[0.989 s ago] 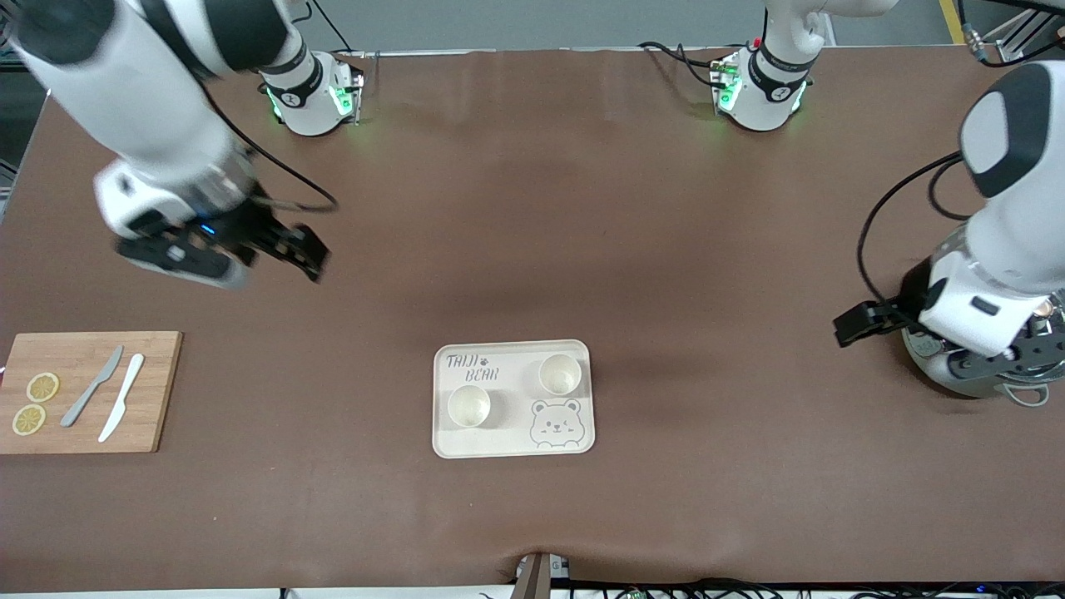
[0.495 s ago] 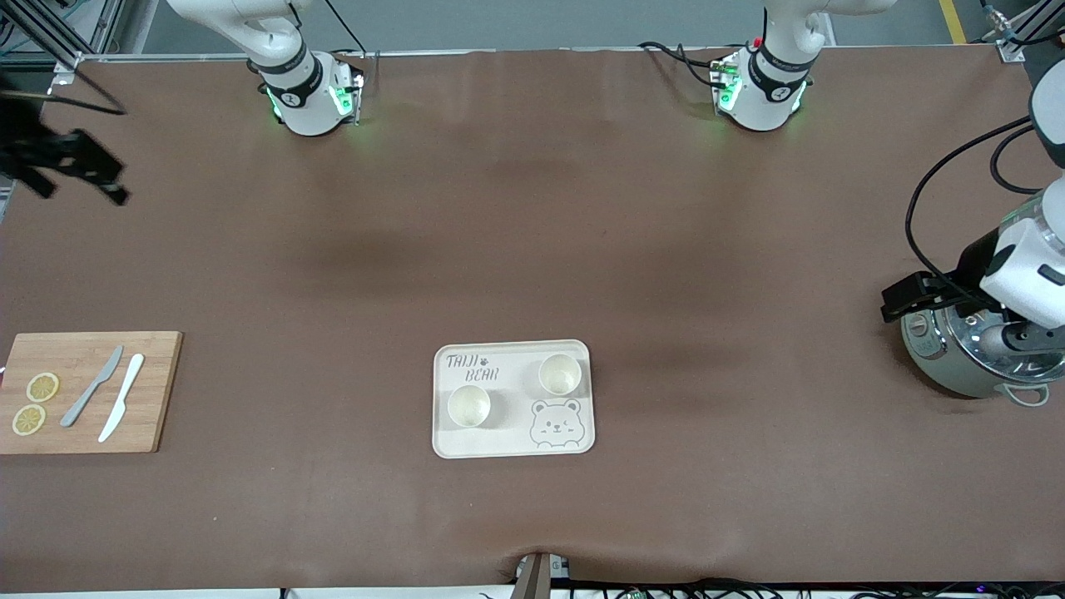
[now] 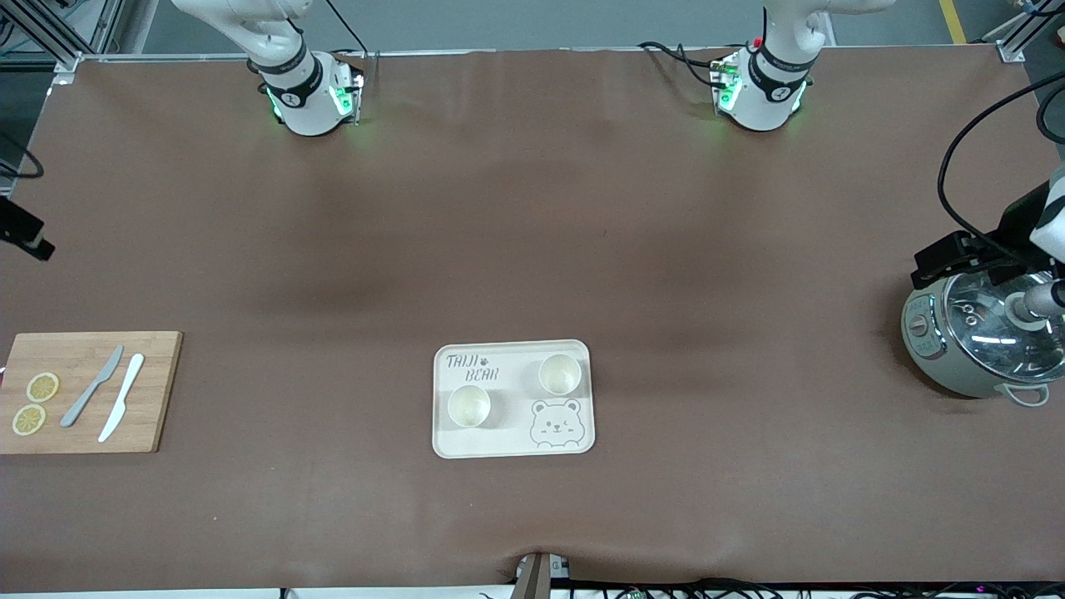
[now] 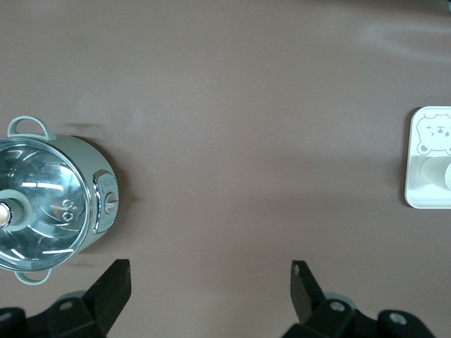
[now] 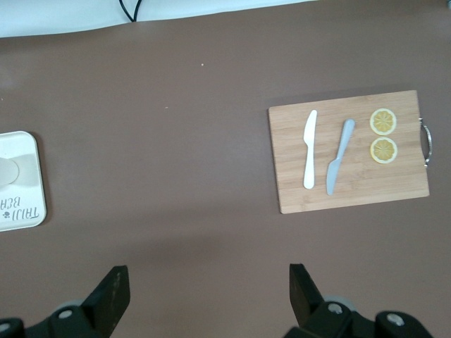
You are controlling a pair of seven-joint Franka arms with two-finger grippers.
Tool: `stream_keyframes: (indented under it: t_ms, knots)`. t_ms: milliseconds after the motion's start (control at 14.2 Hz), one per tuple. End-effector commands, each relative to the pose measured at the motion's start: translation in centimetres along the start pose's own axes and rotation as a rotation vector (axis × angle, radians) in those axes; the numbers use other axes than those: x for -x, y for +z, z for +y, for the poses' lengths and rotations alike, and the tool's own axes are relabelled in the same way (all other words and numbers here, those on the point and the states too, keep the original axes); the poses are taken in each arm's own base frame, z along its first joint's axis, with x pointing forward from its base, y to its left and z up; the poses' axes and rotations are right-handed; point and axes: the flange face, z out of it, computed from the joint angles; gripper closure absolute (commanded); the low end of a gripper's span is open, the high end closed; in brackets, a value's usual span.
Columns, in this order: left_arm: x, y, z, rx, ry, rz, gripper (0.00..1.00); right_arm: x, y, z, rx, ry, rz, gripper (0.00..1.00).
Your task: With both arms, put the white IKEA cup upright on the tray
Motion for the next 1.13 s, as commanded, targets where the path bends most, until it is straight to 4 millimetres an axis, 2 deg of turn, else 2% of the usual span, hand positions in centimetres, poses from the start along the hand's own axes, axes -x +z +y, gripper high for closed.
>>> stream_keyframes:
  t_ms: [0, 283, 1060]
  knots:
    - [0.43, -0.34, 0.19, 0.0, 0.003, -0.002, 0.0, -1.43, -0.47, -0.71, -0.008, -0.011, -0.016, 0.0]
    - [0.39, -0.42, 0.63, -0.001, 0.011, -0.001, 0.0, -1.58, -0.54, -0.47, -0.003, -0.017, -0.005, 0.0]
    - [0.32, -0.37, 0.04, -0.01, 0.001, 0.0, 0.0, -1.9, -0.44, -0.03, 0.006, -0.012, 0.012, 0.0]
